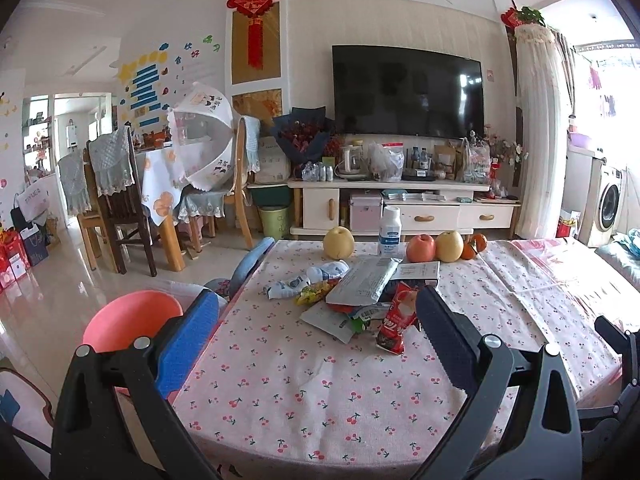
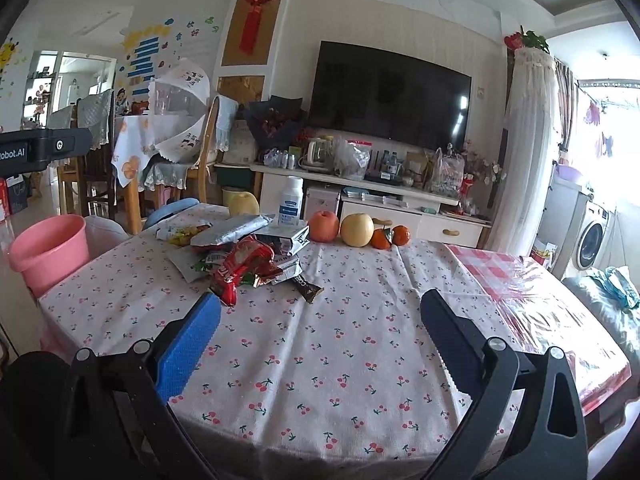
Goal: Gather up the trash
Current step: 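Move both tools toward the snack pile on the table, then grasp the red milk-tea packet with the left gripper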
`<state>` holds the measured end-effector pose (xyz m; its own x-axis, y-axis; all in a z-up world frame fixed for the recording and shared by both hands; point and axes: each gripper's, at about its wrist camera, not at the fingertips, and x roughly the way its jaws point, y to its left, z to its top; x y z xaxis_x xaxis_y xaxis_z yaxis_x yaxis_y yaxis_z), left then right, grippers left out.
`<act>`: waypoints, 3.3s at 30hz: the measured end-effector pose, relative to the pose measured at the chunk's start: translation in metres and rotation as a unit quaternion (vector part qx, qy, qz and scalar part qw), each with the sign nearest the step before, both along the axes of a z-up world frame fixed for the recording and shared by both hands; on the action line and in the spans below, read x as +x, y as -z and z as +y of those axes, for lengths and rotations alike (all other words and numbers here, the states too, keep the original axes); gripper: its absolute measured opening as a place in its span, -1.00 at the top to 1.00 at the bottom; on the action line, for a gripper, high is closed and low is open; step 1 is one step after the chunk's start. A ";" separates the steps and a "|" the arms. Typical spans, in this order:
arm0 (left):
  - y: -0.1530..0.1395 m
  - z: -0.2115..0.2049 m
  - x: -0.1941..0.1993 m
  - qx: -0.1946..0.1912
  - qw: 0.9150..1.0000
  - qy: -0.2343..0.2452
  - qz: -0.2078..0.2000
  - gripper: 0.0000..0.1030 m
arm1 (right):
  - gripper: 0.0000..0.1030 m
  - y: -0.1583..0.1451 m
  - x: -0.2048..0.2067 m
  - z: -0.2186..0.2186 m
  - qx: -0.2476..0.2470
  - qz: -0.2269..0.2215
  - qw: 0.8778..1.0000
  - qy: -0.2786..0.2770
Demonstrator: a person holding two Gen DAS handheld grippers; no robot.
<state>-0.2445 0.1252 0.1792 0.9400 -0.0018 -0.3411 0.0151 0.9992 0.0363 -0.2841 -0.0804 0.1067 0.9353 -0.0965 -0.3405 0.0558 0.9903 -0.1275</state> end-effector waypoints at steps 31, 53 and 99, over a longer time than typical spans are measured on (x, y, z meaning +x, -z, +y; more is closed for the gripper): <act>0.022 -0.005 0.007 0.015 1.000 -0.009 0.011 -0.93 | -0.93 0.001 0.000 0.000 -0.011 -0.015 1.000 -0.011; 0.079 -0.011 0.052 0.014 0.995 0.065 0.079 -0.93 | -0.93 0.028 0.056 -0.026 0.100 0.085 0.989 -0.073; 0.147 -0.090 0.216 0.010 0.960 0.209 0.188 -0.61 | -0.56 0.065 0.263 -0.091 0.321 0.199 0.913 -0.154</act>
<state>-0.0290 0.0351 0.0326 0.6693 -0.3416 -0.6598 0.4296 0.9025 -0.0314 -0.0211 -0.1715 0.0412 0.6739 0.4900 -0.5529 -0.1627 0.8285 0.5359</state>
